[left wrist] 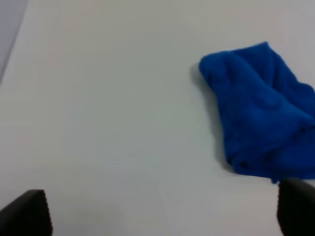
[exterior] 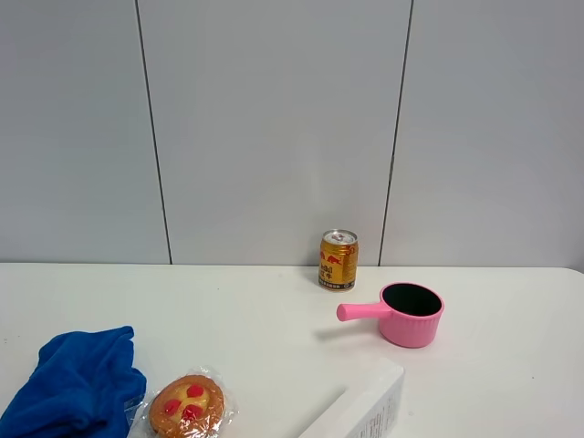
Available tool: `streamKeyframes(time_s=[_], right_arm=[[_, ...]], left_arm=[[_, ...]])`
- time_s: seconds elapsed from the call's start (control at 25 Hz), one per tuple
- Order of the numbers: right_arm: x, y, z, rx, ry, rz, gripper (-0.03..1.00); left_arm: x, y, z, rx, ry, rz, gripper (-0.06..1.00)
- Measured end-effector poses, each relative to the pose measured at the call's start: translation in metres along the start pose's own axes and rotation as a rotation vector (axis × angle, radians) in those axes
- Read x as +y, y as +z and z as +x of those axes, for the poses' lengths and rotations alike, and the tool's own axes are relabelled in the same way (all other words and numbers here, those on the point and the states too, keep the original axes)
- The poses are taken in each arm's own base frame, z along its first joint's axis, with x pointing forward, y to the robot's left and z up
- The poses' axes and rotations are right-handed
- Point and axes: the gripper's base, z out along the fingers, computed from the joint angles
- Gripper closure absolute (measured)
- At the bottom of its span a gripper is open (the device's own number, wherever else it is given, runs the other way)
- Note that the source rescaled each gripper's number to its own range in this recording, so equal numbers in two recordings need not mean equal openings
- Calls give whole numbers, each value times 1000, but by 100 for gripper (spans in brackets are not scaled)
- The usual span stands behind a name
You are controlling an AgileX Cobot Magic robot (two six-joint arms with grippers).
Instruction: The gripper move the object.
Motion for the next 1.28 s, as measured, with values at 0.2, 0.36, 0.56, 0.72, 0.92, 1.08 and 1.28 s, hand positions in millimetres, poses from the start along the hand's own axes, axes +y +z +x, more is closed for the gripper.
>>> streamKeyframes(time_s=[0.2,0.36,0.56,0.72,0.92,1.08,1.28], right_arm=[[0,0,0,0,0,0,-3],[0,0,0,0,0,0,-3],[0,0,0,0,0,0,-3],[0,0,0,0,0,0,-3],[0,0,0,0,0,0,-3],[0,0,0,0,0,0,-3],[0,0,0,0,0,0,-3]], left_arm=[[-6,2,-1,-9,-41,-4,-5],[-9,2,-2,-17,-78,31,-5],[-5,2,-2,-23,-172,-9,-5],[-5,2,-2,-30,-182,-8,-5],[-5,9,-1,-45,-50,-14,-5],[-5,10,-2,-52,-22,-15,-5],[-2,10,-2,-52,-42,-41,-5]])
